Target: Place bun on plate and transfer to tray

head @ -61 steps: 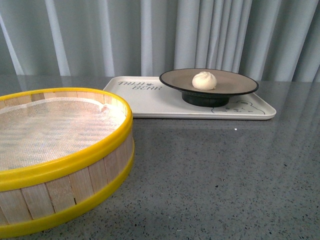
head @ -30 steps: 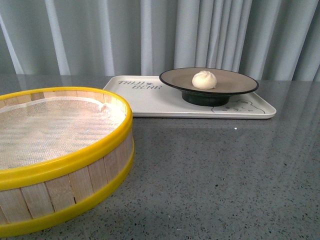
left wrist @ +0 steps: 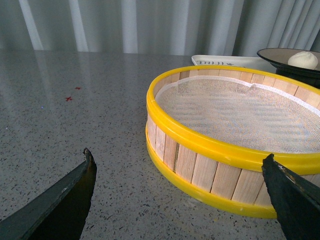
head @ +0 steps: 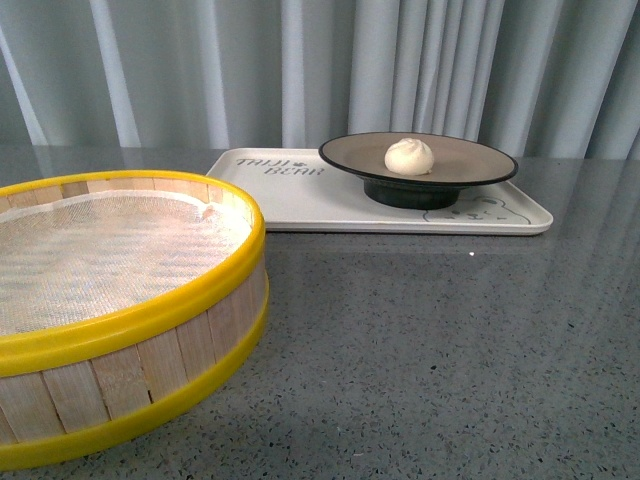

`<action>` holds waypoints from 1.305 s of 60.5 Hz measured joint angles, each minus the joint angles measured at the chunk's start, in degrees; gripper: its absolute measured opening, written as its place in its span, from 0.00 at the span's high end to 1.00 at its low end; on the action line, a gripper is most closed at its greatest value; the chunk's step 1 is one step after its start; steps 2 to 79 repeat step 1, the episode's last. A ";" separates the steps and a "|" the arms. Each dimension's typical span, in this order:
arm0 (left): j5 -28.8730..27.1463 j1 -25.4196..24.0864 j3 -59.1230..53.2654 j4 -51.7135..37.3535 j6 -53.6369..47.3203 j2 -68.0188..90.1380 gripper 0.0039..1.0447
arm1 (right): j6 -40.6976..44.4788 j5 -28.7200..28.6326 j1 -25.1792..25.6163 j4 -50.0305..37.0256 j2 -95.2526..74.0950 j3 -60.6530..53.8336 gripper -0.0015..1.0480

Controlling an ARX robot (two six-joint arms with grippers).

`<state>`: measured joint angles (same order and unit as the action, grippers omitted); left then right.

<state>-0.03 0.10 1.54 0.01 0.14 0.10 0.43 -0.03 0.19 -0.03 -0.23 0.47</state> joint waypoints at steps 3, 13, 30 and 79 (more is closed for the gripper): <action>0.00 0.00 0.00 0.00 0.00 0.00 0.06 | -0.02 -0.02 0.00 0.00 0.00 0.00 0.08; 0.00 0.00 0.00 0.00 0.00 0.00 0.06 | -0.02 -0.02 0.00 0.00 0.00 0.00 0.08; 0.00 0.00 0.00 0.00 0.00 0.00 0.06 | -0.02 -0.02 0.00 0.00 0.00 0.00 0.08; 0.00 0.00 0.00 0.00 0.00 0.00 0.06 | -0.02 -0.02 0.00 0.00 0.00 0.00 0.08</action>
